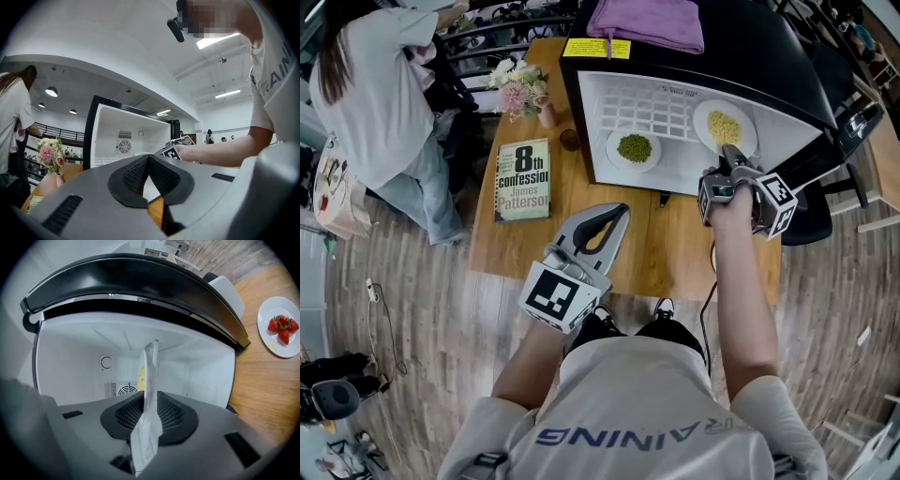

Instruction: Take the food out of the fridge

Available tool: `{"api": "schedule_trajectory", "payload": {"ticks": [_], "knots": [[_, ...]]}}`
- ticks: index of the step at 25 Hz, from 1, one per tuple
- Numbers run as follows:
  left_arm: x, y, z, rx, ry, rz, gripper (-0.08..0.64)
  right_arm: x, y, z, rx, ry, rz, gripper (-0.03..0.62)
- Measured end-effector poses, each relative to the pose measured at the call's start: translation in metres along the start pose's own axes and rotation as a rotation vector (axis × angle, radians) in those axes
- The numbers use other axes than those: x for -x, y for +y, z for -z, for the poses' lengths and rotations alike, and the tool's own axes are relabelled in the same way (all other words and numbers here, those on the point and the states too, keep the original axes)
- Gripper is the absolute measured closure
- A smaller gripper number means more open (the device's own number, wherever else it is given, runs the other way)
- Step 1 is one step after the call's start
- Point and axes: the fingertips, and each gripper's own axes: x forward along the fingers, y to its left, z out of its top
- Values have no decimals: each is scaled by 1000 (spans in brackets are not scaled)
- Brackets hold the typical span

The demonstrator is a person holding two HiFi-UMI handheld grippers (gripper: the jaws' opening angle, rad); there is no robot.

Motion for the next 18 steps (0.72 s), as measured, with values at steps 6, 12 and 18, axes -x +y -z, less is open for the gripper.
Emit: {"api": "schedule_trajectory", "payload": {"ticks": [6,12,18], "knots": [[1,-5,-2,-9,2,0,552,9,2,0,-9,16,13,552],[-2,-14,-3,-3,1,10,552,25,-4,3,-32,45,-7,560],[-1,-23,-5,-15,-1,3,552,48,-2,10,-16,98,-65,563]]}}
